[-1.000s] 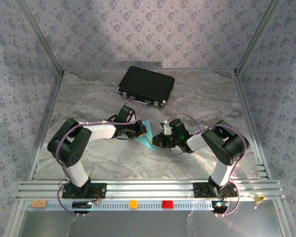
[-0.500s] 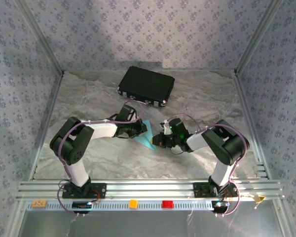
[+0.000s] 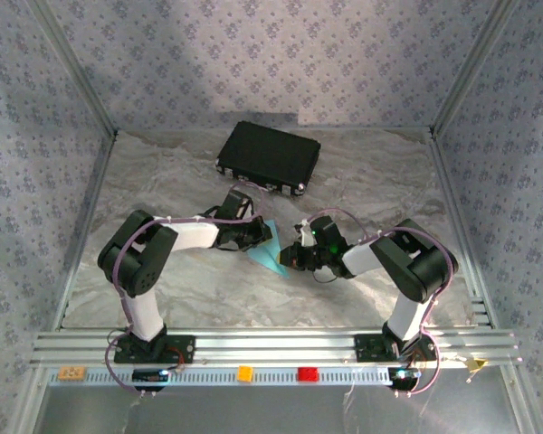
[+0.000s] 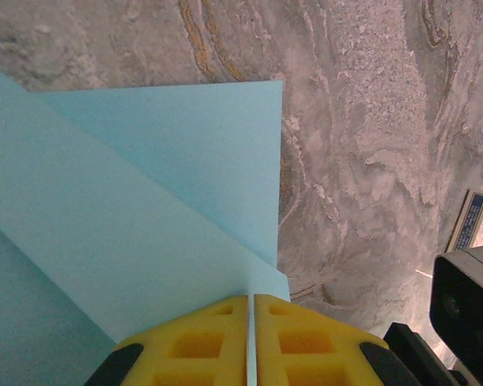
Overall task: Fold a paper plane with a square sheet of paper (pick it up from the middle)
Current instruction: Fourth fold the wing at the center of the table.
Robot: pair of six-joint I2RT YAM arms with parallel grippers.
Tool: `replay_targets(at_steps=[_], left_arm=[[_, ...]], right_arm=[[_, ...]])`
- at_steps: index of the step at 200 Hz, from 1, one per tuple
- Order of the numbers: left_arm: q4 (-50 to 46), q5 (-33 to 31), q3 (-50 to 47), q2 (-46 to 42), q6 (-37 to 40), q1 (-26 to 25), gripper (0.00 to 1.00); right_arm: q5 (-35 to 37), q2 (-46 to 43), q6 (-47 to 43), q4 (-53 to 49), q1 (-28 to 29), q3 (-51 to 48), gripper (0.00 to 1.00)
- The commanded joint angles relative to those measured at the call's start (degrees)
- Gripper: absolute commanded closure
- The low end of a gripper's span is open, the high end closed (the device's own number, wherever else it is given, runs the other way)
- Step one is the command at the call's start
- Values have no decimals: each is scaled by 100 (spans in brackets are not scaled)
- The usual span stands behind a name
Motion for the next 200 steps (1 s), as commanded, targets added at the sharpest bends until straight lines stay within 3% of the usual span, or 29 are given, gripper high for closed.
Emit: replay_targets(at_steps=[1,53,105,200], left_arm=[[-99,39,151,146,116,-14,90],[-66,87,169,77,236,-20,89],[-192,-375,-117,-744,319,-10,85],[10,-40,-249,-506,160,-34,95]], right_arm=[[66,124,62,-357,-48,-11,99],[132,125,89,-396,-49,-18,99],[222,116,199,-422,-58,-45,100],[268,190,388,-190,-84,-142,100]])
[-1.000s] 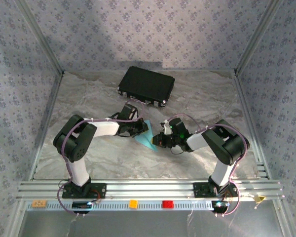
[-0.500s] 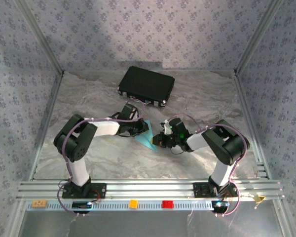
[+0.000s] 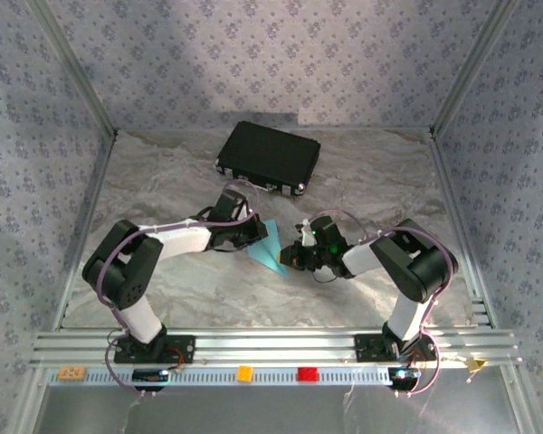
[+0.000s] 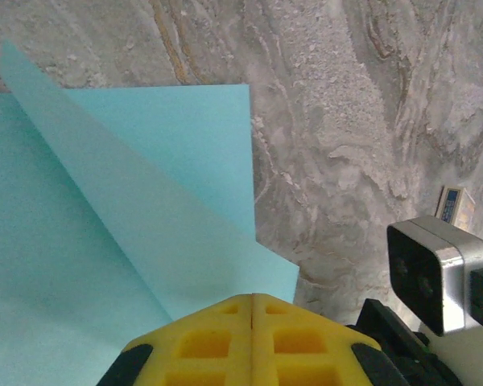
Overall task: Fold a paper plane with a square sheet of paper (pick it up from the middle)
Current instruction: Fourth fold the wing at the center of the table.
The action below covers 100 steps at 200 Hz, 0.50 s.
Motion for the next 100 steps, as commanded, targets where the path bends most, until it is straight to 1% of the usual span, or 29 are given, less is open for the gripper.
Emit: replay_targets(at_steps=[1,30,100], left_arm=[[123,229,47,170,-2,-31,95],[173,357,155,380,7,-55,95],[147,387,347,673,69,-61,94]], right_arm=[[222,182,126,-201,-66,-139,100],[222,210,157,-161,-66,-148,100],[231,226,155,-185,-79,-143,100]])
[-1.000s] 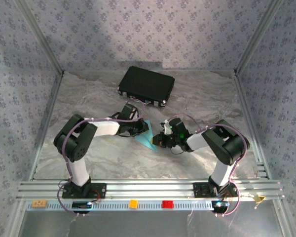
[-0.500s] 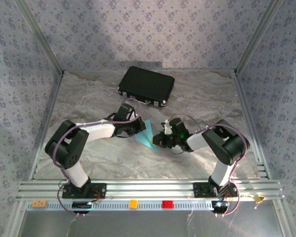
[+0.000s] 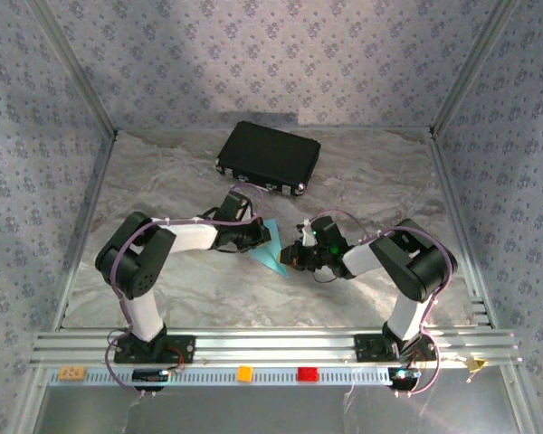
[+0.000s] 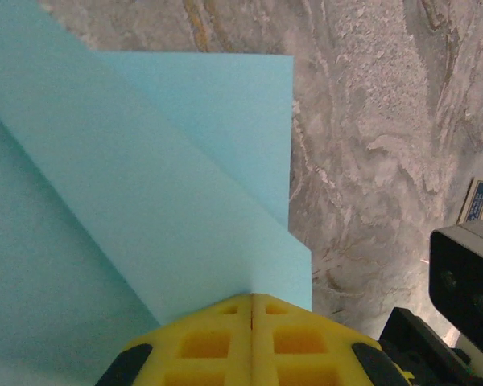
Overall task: Fold a paper plane with a square sheet of paper (pick it up from the middle)
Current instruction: Fourth fold the wing at the center of the table.
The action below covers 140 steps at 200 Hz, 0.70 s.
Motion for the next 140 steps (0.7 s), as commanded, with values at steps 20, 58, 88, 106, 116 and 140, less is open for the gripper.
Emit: replay_targets(at_steps=[20,58,88,106,116,140], left_arm=[[2,113,188,172,85,-49,94],[-108,99,254,301,139,-50,94],[-166,128,280,386,163,-45,95],[-291,121,311,447,207,-44,95],[-327,131,307,487,217,-48,95],[-378,156,325,549,241,-47,96]], right_arm=[[251,190,1,-336,-73,-99,100],[233,191,6,-362,-77,-86,100],[233,169,6,-411,-86,-82,100],[224,143,-10,-458,-89,-66,100],[216,128,-20,-477,-84,-55,99],[186,36,-42,-576,-87,-34,96]])
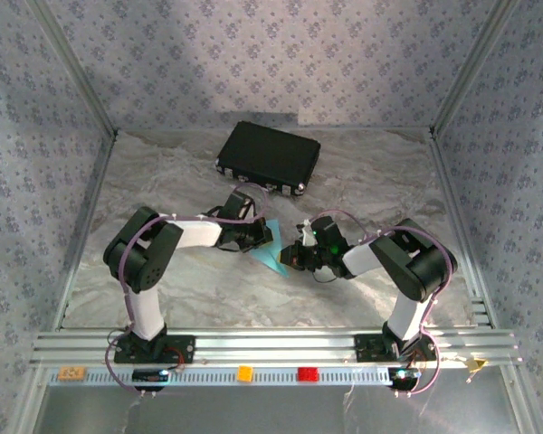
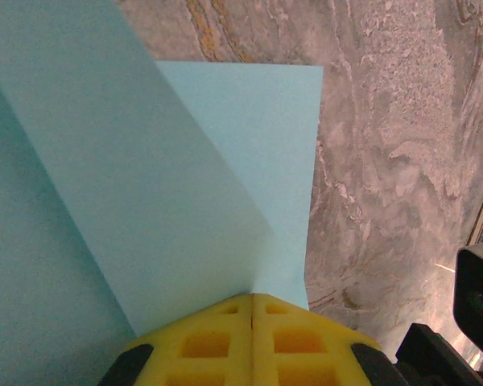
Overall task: Fold a paper plane with a square sheet of paper (pick it up from the middle)
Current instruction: Fourth fold the wing at the center of the table.
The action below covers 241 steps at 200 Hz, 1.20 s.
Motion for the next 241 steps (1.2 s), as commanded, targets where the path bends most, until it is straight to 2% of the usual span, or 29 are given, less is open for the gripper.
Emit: replay_targets(at_steps=[1,33,63,104,141,164,213,241], left_arm=[[-320,61,113,195,134,-44,96],[-409,1,97,178,188,-42,96],[-383,12,93,186,177,-50,97],[-356,15,70,183,171,-45,97],[-365,-4,64,187,171,-41,97],[-375,-15,60,191,157,-28,97],[-374,-7,49,213,144,-19,97],[-374,-8,47,205,143,-16,97]], right_arm=[[203,27,-44,-576,-80,-32,96],[137,-338,-206,-1046,-30,85,83],[53,-521,-438,-1497,24,164,80],[-139,-466,-575,-1666,108,197,81],[-159,-469,-587,-1834,159,124,94],[-184,-443,-597,-1911,173,55,94],[-172,-624,-628,-2071,190,89,85],[-151,-675,-715,-2243,194,58,89]])
